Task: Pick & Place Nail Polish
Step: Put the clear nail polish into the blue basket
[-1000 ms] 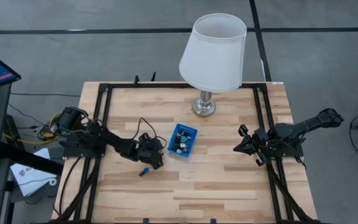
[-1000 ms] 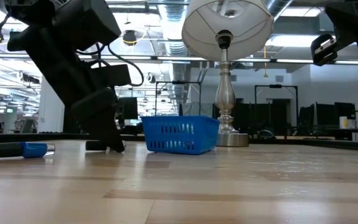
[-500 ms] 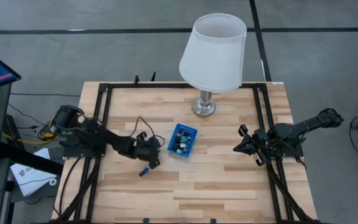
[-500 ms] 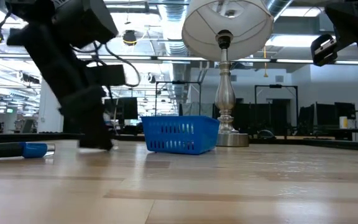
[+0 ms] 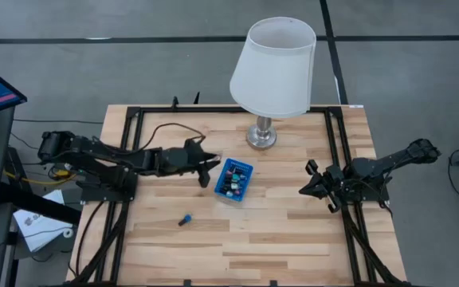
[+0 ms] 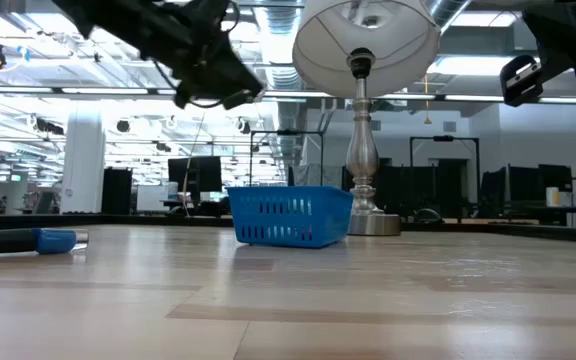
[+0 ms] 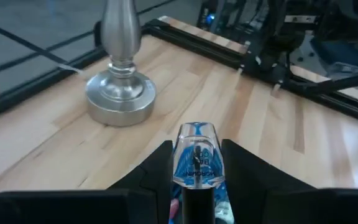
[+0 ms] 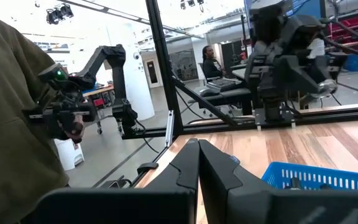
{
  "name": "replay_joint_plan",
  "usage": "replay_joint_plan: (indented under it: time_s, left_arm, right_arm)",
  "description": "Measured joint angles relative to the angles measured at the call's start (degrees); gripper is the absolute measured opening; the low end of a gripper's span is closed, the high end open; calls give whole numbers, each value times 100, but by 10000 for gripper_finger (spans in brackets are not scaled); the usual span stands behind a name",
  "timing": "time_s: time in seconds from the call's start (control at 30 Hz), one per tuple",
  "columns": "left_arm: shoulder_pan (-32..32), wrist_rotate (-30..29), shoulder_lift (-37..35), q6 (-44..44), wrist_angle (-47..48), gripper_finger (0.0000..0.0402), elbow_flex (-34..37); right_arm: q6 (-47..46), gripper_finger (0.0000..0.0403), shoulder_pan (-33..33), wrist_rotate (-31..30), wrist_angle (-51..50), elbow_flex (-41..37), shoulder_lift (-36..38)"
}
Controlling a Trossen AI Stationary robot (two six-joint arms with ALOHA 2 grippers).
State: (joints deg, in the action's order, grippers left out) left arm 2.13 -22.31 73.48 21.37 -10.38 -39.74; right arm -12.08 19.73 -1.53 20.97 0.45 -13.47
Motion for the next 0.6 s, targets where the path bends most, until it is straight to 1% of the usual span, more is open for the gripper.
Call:
replay_joint_plan:
  time_s: [0.1,0.27,0.4,0.6]
  left_arm:
    - [-176,433,341,-54,-362,103,0]
    - [-122,996,1080,-398,-530,103,-134]
    - [-22,1067,1679,-932,-529,103,-439]
    - [-24,1035,2257,-1423,-513,103,-779]
  right_arm:
    - [0,0,2,1,0,1,0]
    - [0,0,2,1,-12,0,0]
    - [0,0,2,1,-44,1,0]
    - [0,0,2,1,-80,1,0]
